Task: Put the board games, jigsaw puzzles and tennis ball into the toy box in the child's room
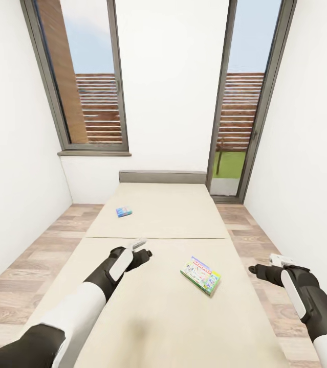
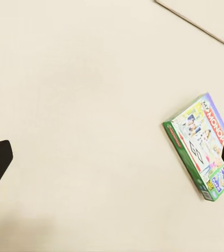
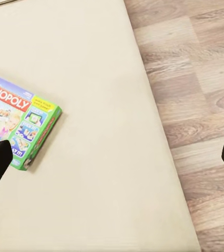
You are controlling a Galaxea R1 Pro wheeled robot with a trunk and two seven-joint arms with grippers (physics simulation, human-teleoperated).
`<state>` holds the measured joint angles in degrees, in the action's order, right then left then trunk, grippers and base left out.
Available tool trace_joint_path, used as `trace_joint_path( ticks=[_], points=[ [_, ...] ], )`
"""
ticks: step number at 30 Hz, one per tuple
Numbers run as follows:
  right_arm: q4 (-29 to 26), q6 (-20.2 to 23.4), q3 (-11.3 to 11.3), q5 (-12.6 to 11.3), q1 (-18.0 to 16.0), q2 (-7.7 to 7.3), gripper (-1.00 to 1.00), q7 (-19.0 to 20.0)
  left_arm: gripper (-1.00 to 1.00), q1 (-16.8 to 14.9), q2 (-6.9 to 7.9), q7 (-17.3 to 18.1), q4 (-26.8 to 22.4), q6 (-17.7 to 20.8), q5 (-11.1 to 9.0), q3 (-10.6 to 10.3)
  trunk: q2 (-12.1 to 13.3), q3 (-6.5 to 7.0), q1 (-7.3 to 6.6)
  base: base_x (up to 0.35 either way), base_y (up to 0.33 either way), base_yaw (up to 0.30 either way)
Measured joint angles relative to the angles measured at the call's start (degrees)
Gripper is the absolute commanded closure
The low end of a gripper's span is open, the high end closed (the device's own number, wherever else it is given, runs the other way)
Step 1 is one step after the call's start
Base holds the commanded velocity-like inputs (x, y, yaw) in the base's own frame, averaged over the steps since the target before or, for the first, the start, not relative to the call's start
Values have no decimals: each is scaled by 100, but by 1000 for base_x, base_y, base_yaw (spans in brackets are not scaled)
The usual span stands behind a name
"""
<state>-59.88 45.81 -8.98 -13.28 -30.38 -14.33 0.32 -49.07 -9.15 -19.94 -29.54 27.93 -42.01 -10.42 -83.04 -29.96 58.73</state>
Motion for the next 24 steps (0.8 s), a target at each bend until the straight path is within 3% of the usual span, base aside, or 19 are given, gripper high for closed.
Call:
trace_joint_path(
  ticks=[11,24],
  points=[
    [-7,206,-8,-5,-5,-11,-100,0,-100,-511,10,51,946,-320,-147,199,0,0,0,0,0,-21],
    [-9,270,-36,-5,-8,-17,-100,0,-100,-612,100,70,1176,-417,-290,267,0,0,0,0,0,-201]
  ],
)
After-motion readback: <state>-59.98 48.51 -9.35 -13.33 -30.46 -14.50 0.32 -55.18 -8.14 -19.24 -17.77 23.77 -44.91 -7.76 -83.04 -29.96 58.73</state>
